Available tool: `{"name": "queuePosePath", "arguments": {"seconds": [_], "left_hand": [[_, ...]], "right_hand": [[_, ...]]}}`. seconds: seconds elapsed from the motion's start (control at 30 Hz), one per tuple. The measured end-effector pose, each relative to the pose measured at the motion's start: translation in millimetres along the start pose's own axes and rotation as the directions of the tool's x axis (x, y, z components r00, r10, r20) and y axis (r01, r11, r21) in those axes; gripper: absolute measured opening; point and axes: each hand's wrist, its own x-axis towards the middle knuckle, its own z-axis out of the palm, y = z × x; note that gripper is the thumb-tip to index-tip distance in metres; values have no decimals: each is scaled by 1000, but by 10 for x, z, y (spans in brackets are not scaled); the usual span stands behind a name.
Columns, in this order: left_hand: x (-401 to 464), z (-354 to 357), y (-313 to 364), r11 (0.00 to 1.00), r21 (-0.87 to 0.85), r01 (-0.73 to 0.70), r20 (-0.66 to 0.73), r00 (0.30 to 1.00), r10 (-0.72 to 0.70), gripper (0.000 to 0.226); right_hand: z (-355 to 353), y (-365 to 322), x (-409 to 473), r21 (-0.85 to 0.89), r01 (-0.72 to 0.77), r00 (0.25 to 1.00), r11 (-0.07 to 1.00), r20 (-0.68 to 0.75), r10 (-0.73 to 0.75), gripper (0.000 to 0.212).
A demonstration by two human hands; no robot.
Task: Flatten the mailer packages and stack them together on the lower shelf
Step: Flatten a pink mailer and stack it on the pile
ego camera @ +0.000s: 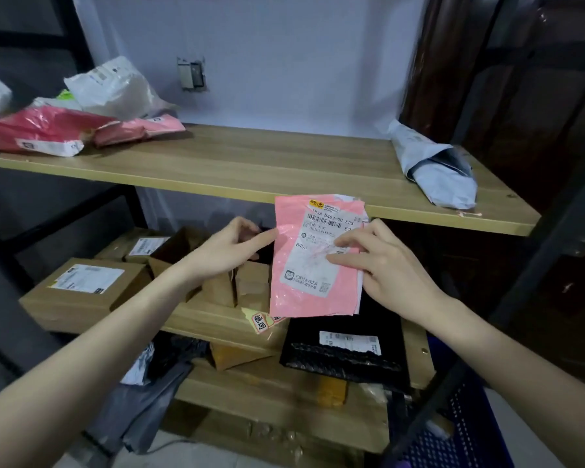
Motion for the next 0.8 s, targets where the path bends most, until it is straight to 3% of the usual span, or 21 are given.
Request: {"name": "queuePosePath", "arguments": {"seconds": [0.03, 0.1, 0.2, 0.33, 0.4, 0.47, 0.6, 0.73, 0.8], "left_hand": [[14, 73, -21, 992, -96, 84, 131, 989, -71, 43], [46, 253, -80, 972, -204, 113, 250, 966, -60, 39], [105, 571, -190, 956, -285, 75, 177, 984, -25, 29], [252, 891, -388, 938, -331, 103, 132, 989, -62, 19], [337, 1009, -493, 936, -333, 112, 130, 989, -72, 19], [427, 1128, -595, 936, -326, 130, 136, 987, -90, 20], [603, 1379, -753, 912, -357, 200, 181, 973, -143, 20], [831, 1673, -926, 921, -290, 260, 221, 954, -200, 17], [949, 1825, -1013, 950, -189, 249, 185, 959, -215, 38]], "right_hand": [[32, 6, -40, 18, -18, 1000, 1000, 15, 18, 43], [96, 17, -114, 57, -56, 997, 997, 56, 53, 35], [202, 73, -230, 103, -164, 976, 981, 160, 147, 30], [378, 186, -444, 30, -403, 867, 915, 334, 371, 55], [488, 252, -563, 57, -577, 778, 815, 342, 527, 58], [646, 336, -678, 187, -735, 671, 652, 344, 657, 48], [948, 480, -806, 311, -878, 476, 364, 482, 736, 62], [1218, 549, -854, 376, -893, 418, 247, 492, 764, 69], [1382, 614, -882, 337, -901, 411, 274, 455, 790, 59]]}}
